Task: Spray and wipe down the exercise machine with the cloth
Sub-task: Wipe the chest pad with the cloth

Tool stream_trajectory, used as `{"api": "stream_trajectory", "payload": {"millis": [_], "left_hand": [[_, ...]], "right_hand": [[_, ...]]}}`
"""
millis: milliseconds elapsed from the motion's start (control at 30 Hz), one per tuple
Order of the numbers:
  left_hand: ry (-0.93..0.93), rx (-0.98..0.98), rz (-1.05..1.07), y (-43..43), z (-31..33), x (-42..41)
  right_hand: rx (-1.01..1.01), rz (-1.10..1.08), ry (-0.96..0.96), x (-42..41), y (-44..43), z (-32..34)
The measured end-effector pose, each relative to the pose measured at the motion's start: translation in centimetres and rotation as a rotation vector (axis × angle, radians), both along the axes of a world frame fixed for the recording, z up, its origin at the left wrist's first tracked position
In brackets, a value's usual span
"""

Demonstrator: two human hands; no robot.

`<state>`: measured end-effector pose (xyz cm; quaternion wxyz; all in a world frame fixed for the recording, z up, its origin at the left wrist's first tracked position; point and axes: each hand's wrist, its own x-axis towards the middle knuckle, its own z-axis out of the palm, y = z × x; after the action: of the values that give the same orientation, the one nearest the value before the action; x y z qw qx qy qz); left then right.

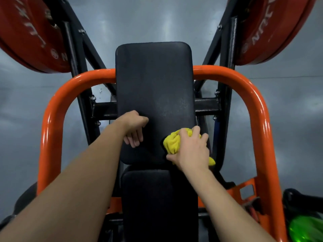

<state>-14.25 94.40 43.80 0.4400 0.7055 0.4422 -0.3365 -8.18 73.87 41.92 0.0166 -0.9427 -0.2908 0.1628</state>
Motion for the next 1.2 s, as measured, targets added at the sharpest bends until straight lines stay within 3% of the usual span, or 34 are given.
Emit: {"api": "stream_trajectory", "payload": {"millis": [100,300,367,500,600,1033,1200], "left_hand": [[0.023,-0.023,0.023,0.1,0.0,0.3],[0.084,-0.045,0.074,0.7,-0.2,1.0],[0.105,-0.044,0.078,0.9,-0.4,1.1],[0.119,-0.031,0.081,0.9,-0.6,1.4],[0.113,-0.018,0.092,0.7,-0.3,1.5],[0.091,-0.013,0.095,0.4,-0.2,1.3],[0.109,-0.037,0.094,0.6,-0.3,1.3]], "right_hand": [[0.064,0.021,-0.072,-1.5,-1.7,-1.6],[0.376,0.081,-0.182,1.6,0.0,-2.9],[0.402,0.077,-0.204,5.1,4.1,-1.9],[0.404,-0.133,-0.168,13.2,13.4,1.6],[0.346,-0.107,-0.178,14.3,15.2,2.1],[0.535,0.026,-0.223,-3.3,-3.5,-6.2],[0.55,0.032,-0.232,-0.4,-1.2,-4.9]]}}
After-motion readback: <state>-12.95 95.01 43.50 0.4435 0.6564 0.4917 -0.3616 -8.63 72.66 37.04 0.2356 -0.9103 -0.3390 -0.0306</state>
